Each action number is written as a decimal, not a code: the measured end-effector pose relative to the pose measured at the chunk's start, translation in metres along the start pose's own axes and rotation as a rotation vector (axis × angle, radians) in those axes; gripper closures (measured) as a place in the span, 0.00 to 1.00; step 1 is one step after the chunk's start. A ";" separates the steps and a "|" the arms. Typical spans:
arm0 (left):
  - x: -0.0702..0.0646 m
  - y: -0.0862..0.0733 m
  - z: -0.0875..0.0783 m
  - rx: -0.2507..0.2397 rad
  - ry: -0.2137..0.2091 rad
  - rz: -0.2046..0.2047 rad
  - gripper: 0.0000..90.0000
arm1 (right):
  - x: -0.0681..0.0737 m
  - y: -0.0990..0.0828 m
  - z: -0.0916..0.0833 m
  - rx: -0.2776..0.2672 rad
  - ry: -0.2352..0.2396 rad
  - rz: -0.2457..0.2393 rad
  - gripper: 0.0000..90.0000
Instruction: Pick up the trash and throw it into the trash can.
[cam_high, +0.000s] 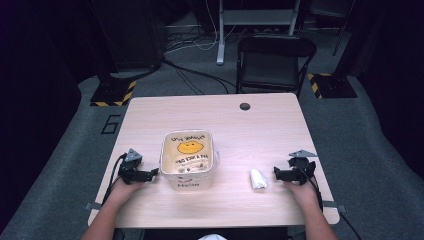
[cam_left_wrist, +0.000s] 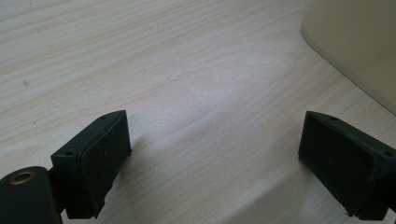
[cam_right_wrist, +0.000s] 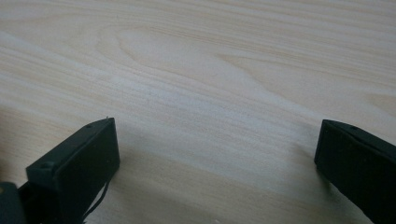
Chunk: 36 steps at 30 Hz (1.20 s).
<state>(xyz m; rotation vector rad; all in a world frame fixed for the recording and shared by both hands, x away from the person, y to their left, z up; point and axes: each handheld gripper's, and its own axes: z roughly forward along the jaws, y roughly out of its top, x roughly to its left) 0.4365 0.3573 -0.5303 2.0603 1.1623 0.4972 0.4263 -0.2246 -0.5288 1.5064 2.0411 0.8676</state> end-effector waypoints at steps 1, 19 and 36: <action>0.000 0.000 0.000 0.000 0.000 0.001 0.10 | 0.000 0.000 0.000 0.000 0.000 0.000 0.00; 0.000 0.000 0.000 -0.001 -0.001 -0.002 0.10 | -0.008 0.000 -0.008 0.004 -0.006 0.005 0.18; 0.000 0.000 0.000 0.000 -0.001 -0.002 0.10 | -0.008 0.003 -0.012 0.030 0.018 0.030 0.30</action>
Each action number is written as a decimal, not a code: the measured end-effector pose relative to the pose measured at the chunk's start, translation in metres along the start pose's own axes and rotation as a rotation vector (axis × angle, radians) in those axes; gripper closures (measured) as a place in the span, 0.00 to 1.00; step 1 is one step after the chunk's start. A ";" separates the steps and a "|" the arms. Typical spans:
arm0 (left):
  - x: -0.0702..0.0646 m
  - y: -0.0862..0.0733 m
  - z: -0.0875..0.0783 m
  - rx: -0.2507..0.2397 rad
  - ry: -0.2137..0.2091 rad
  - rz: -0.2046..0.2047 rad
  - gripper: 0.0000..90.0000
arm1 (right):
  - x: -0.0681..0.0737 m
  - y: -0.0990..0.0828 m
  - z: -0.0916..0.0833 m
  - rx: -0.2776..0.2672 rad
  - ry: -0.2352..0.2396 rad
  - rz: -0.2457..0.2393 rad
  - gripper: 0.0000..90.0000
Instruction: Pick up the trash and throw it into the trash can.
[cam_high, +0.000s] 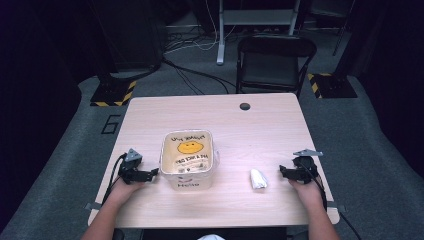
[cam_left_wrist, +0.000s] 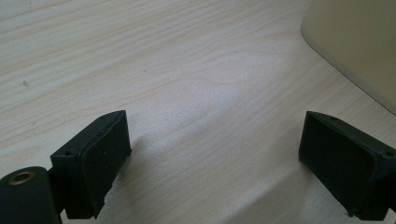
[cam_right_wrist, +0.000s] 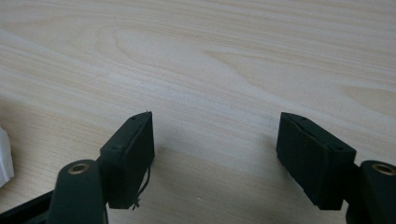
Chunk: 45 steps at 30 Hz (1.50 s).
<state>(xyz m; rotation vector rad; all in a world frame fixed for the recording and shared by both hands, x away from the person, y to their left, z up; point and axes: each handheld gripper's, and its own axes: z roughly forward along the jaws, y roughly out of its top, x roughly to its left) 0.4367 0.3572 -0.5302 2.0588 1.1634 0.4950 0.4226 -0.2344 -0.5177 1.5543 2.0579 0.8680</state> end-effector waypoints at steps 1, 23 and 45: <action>0.000 0.000 0.000 0.001 0.000 0.001 0.10 | 0.000 0.000 0.000 0.001 0.003 -0.001 0.31; 0.000 0.000 0.000 0.000 0.000 0.000 0.10 | 0.017 0.011 -0.035 -0.109 0.046 -0.039 0.37; 0.000 0.000 0.000 0.000 0.000 0.000 0.10 | 0.054 0.020 -0.050 -0.142 0.154 -0.146 0.39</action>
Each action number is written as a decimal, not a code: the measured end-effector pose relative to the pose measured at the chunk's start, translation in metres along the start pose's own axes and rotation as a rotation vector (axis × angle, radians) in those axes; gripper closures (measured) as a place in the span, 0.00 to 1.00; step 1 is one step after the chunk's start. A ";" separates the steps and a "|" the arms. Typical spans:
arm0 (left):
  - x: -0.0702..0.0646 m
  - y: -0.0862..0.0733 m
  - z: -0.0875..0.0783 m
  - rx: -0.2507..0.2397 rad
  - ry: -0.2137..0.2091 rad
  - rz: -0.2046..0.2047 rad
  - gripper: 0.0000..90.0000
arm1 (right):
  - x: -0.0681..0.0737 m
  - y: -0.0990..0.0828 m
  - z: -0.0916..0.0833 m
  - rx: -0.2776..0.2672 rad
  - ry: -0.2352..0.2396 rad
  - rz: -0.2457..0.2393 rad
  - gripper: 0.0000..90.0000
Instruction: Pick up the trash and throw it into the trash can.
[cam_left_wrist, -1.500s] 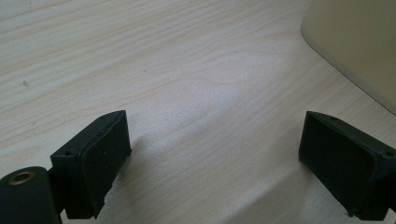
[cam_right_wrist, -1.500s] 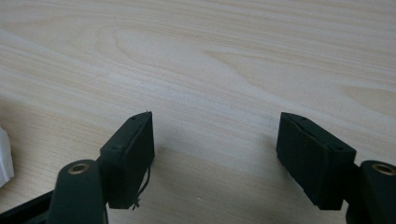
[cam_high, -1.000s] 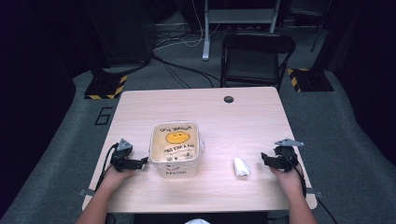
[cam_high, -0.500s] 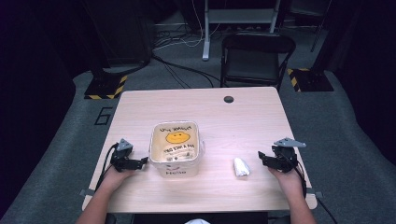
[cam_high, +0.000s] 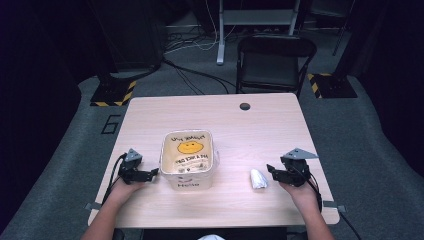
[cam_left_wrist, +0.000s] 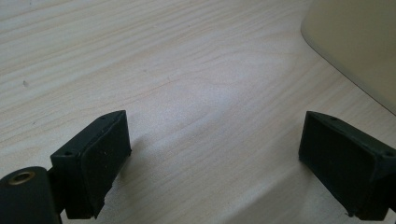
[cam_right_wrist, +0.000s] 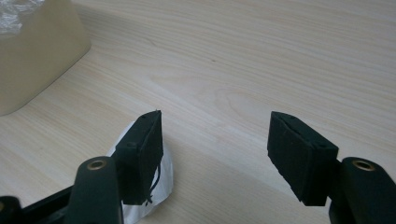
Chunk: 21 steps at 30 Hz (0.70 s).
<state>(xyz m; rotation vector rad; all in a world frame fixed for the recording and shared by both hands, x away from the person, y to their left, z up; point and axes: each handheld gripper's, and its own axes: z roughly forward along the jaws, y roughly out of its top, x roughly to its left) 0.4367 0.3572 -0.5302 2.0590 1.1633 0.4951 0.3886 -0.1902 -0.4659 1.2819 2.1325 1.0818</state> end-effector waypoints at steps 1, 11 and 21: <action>0.000 0.000 0.000 0.000 0.000 0.000 0.10 | 0.001 0.000 0.000 0.002 0.002 -0.001 0.39; 0.000 0.000 0.000 0.000 0.000 0.000 0.10 | 0.019 0.001 0.007 0.020 0.060 -0.044 0.41; 0.000 0.000 0.000 0.000 0.000 0.000 0.10 | 0.030 -0.003 0.019 0.059 0.112 -0.077 0.41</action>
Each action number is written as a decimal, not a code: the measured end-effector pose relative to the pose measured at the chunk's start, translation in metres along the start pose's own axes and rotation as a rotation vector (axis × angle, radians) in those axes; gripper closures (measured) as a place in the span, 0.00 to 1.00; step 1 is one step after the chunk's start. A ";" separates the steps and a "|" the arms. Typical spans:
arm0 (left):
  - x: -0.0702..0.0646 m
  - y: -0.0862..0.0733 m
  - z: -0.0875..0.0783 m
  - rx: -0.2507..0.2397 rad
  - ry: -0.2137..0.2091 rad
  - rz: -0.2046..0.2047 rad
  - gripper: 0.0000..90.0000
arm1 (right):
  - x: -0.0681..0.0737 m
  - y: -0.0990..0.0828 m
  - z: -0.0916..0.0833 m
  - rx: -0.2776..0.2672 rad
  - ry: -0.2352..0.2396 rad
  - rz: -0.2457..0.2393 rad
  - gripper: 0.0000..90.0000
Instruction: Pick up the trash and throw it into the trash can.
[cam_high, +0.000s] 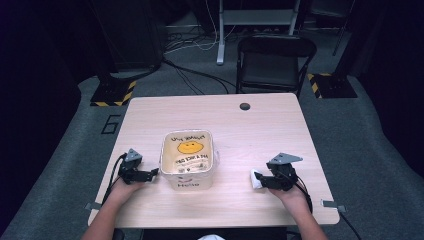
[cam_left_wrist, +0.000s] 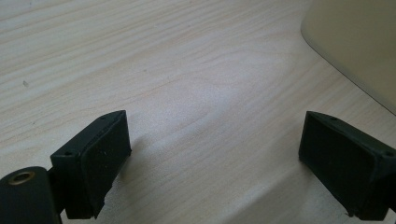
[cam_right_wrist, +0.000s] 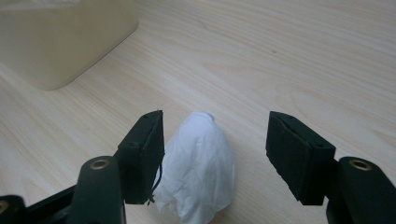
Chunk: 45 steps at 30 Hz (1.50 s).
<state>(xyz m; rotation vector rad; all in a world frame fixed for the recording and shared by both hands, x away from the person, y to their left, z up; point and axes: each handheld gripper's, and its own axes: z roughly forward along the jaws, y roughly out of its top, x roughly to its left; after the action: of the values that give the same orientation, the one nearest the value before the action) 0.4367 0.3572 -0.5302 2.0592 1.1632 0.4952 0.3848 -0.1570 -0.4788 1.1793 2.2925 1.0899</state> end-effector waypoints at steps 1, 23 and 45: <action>0.000 0.000 0.000 0.000 0.000 0.000 0.10 | 0.003 -0.001 0.003 0.012 0.007 -0.008 0.41; 0.000 0.000 0.000 0.001 0.000 0.000 0.10 | 0.010 -0.010 0.019 0.077 0.033 -0.022 0.42; 0.000 0.000 0.000 0.000 0.000 0.000 0.10 | 0.007 -0.011 0.021 0.110 0.059 -0.034 0.66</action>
<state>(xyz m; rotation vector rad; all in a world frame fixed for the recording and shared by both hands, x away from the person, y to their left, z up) 0.4367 0.3572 -0.5302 2.0596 1.1631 0.4951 0.3872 -0.1449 -0.5004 1.1584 2.4361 1.0109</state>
